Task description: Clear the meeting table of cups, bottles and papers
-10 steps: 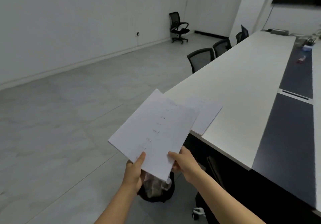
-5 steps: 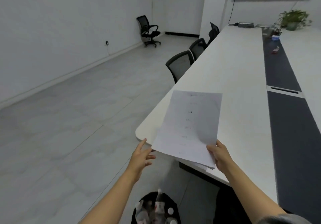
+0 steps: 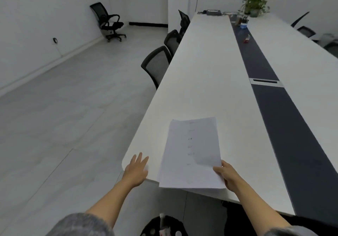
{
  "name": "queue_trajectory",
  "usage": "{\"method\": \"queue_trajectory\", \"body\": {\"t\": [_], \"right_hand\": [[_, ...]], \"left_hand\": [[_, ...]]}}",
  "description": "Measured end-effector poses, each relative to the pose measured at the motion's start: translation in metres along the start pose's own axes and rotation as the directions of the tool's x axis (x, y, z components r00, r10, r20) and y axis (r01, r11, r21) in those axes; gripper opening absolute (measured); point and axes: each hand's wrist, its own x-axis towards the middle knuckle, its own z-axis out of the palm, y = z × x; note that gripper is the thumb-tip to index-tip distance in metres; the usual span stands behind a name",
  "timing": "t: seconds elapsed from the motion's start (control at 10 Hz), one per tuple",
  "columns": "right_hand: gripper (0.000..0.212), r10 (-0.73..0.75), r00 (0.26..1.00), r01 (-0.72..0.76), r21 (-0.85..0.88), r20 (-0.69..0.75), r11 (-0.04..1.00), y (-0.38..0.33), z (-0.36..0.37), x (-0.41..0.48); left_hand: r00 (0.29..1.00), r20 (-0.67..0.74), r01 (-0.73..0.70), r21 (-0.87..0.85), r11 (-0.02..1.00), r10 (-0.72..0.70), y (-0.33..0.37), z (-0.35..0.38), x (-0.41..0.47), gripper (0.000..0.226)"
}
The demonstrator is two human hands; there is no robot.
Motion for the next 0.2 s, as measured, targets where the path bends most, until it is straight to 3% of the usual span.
{"method": "queue_trajectory", "body": {"t": [0.2], "right_hand": [[0.04, 0.056, 0.992, -0.091, -0.323, -0.116, 0.942, -0.0025, 0.0179, -0.0082]], "left_hand": [[0.99, 0.092, -0.124, 0.159, 0.98, 0.11, -0.0233, -0.0081, 0.0275, 0.074]]}}
